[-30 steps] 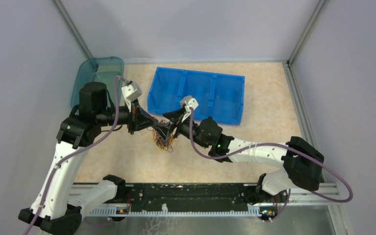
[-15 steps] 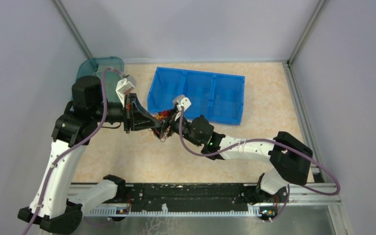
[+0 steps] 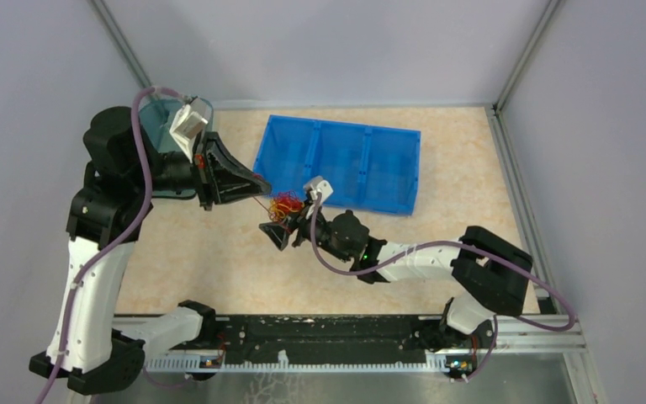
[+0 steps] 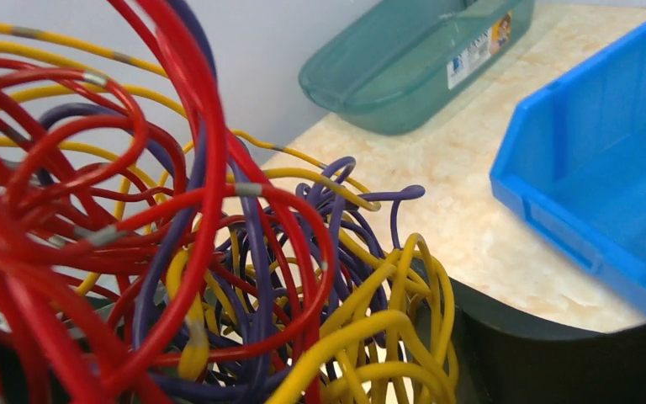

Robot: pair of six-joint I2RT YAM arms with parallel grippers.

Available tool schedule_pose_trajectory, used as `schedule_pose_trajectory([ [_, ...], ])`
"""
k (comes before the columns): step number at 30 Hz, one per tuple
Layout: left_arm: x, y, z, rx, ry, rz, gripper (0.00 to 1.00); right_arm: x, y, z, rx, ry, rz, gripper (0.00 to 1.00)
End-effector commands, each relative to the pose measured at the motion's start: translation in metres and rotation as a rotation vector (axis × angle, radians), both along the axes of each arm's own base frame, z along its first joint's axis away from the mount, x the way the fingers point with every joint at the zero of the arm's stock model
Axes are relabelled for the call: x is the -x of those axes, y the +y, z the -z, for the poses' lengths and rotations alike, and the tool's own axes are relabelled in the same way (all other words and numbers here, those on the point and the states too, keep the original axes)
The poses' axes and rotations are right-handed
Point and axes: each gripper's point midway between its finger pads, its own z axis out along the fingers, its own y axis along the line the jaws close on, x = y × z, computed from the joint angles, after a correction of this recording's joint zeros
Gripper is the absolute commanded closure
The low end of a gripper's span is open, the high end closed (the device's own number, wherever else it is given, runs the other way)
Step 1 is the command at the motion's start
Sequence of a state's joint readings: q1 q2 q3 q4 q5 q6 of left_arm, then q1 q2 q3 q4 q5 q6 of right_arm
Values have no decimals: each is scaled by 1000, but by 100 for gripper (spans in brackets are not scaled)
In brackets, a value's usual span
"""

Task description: Untangle the cables

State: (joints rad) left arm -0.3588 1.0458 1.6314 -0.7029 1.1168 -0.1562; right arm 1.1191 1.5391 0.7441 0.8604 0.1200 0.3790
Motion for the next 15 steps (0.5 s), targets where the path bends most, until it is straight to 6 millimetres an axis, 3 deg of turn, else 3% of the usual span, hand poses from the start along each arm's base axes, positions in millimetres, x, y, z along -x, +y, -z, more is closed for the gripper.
schedule_pose_trajectory([
  [1, 8, 0, -52, 75, -168, 15, 100, 3, -3, 29, 29, 57, 11, 32],
  [8, 7, 3, -86, 110, -288, -18, 100, 9, -16, 51, 44, 118, 21, 38],
  [12, 6, 10, -118, 140, -428, -92, 100, 15, -27, 69, 58, 168, 32, 39],
  [15, 0, 11, -112, 114, -438, -116, 100, 17, -37, 71, 52, 188, 53, 31],
])
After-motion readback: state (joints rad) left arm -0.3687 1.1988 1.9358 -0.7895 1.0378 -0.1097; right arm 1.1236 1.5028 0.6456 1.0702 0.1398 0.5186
